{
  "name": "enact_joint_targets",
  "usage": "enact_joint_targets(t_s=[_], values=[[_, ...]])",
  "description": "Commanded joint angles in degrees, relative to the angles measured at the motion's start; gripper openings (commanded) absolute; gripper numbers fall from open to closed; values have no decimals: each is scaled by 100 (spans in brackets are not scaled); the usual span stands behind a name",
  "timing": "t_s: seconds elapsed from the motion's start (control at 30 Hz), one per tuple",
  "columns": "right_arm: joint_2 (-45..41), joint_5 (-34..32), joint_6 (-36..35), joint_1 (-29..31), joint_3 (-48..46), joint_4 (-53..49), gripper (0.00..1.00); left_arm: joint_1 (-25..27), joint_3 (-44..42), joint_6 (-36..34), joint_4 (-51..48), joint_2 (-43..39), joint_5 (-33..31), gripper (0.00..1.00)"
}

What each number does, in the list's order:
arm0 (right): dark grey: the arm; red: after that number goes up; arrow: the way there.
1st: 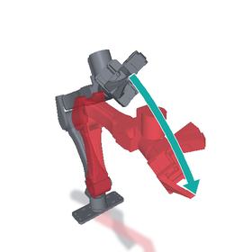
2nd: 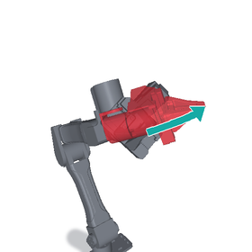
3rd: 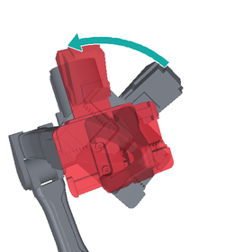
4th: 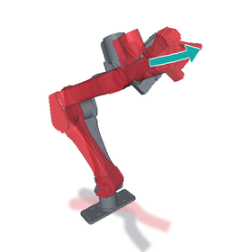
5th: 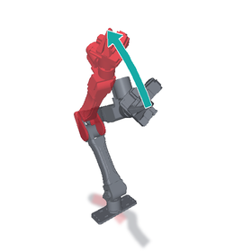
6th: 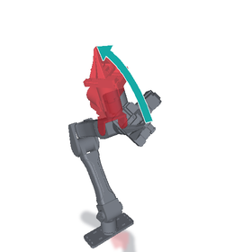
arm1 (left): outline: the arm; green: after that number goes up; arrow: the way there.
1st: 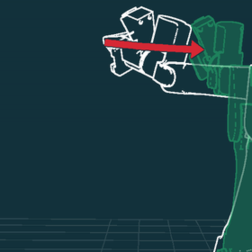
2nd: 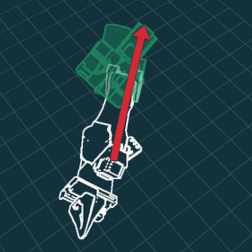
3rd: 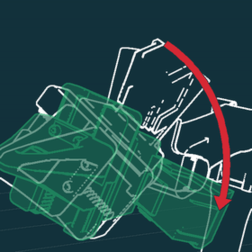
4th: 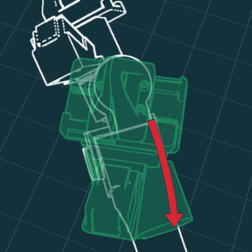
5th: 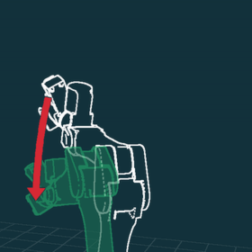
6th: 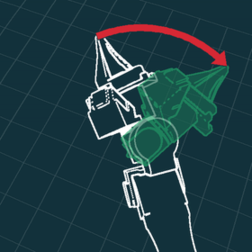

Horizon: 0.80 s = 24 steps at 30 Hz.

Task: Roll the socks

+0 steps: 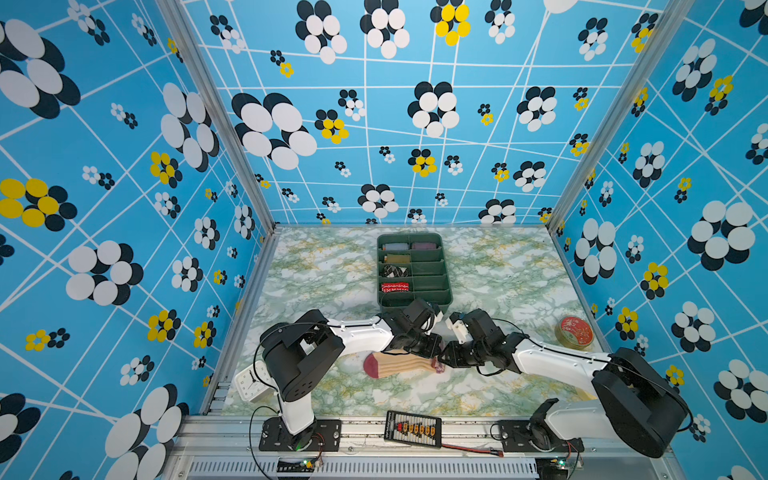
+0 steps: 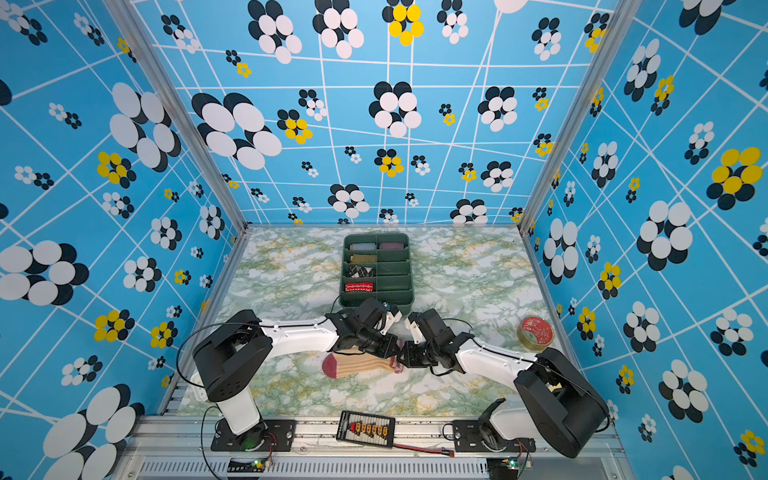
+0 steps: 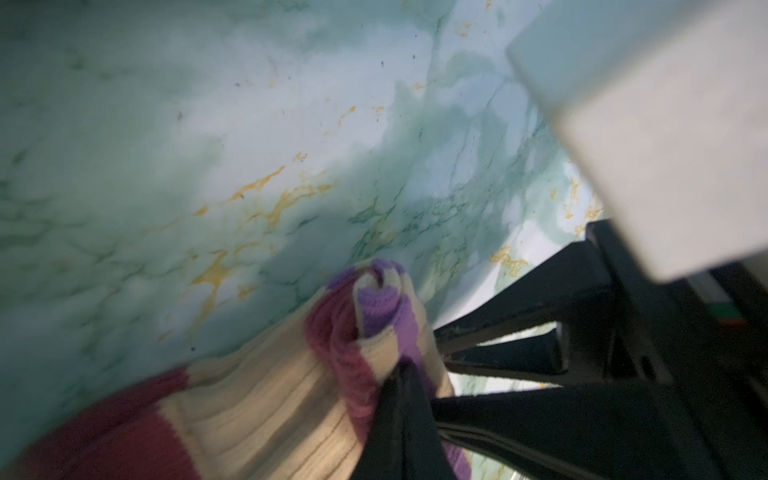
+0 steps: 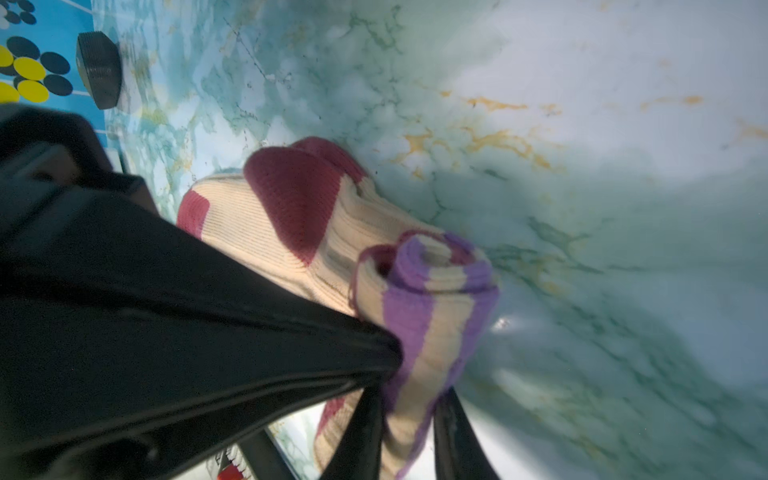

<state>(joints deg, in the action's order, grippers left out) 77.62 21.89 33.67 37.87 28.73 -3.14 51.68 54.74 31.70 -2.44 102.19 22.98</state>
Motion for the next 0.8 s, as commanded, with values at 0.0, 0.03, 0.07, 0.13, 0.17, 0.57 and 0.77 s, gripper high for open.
enact_joint_targets(t_s=[0.0, 0.03, 0.07, 0.13, 0.17, 0.57, 0.77], values=[[-125, -77, 6, 53, 136, -160, 31, 26, -192, -119, -503, -51, -119, 1], [-178, -87, 16, 54, 133, -176, 33, 29, -200, -120, -503, -50, -120, 1], [-239, -97, 32, 54, 142, -199, 35, 26, -222, -118, -503, -50, -128, 1], [-362, -136, 41, 54, 142, -276, 37, 25, -258, -116, -495, -59, -135, 2], [-437, -187, 43, 54, 147, -332, 38, 11, -283, -121, -486, -72, -144, 1], [-582, -1186, 245, -87, 232, -1236, 36, -35, -429, -61, -363, -103, -119, 1], [-229, -994, 245, -90, 260, -1067, 33, -32, -429, -31, -323, -121, -127, 2]])
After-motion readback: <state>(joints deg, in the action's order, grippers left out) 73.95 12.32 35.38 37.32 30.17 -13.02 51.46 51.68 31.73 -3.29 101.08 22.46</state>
